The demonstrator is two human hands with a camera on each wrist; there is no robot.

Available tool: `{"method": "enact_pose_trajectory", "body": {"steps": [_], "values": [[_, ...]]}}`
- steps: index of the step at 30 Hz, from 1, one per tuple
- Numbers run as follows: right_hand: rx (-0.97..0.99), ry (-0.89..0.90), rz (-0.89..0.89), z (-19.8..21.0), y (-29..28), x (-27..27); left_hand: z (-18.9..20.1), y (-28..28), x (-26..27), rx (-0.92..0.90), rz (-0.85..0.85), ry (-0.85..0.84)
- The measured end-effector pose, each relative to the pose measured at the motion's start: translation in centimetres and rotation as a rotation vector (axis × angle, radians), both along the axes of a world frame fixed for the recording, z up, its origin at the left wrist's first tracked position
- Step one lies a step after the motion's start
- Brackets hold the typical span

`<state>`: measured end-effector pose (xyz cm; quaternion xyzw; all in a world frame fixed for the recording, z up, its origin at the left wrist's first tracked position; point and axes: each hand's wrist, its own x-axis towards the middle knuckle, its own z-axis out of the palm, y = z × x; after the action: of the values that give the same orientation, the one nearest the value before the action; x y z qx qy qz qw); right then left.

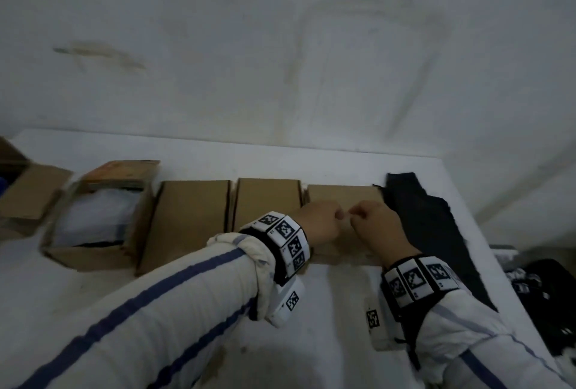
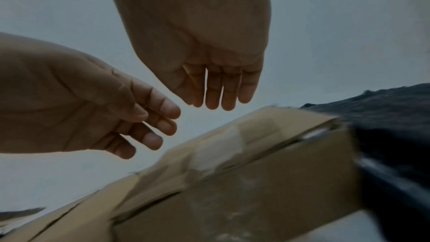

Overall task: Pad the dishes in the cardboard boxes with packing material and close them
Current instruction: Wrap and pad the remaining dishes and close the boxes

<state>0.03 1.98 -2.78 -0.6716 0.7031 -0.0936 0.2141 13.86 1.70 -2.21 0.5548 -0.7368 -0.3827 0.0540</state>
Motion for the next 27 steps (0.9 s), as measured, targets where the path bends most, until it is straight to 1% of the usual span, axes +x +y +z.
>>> {"method": "enact_pose_trajectory", "body": {"steps": [4,6,9,13,18,21,22,25,26,27], "values": [[0.055,0.006,-0.180,-1.8,0.1,-6.9,-0.7,-0.5,-6.1,0.036,-0.041,0.019],[0.080,0.047,-0.220,-2.9,0.2,-9.2,-1.2,-0.8,-8.2,0.048,-0.045,0.019],[0.154,0.098,-0.244,-4.5,0.5,-10.5,-2.0,-0.9,-10.1,0.075,-0.020,0.015],[0.141,0.060,-0.274,-6.0,0.1,-11.3,-2.9,-1.1,-11.0,0.065,0.015,0.036],[0.154,0.106,-0.253,-7.0,-0.3,-11.7,-3.2,-0.9,-10.9,0.070,0.087,0.098],[0.132,0.141,-0.224,-7.3,-0.7,-12.1,-3.3,-0.8,-10.9,0.066,0.097,0.113],[0.112,0.158,-0.191,-7.1,-0.7,-12.3,-3.3,-0.7,-10.8,0.073,0.102,0.112],[0.104,0.119,-0.064,-6.2,-1.0,-12.9,-3.0,-0.5,-10.8,0.086,0.128,0.149],[0.112,0.138,-0.001,-5.3,-1.0,-12.9,-2.7,-0.5,-10.8,0.095,0.144,0.164],[0.075,0.172,0.039,-4.6,-1.2,-12.8,-2.5,-0.5,-10.8,0.100,0.152,0.191]]}}
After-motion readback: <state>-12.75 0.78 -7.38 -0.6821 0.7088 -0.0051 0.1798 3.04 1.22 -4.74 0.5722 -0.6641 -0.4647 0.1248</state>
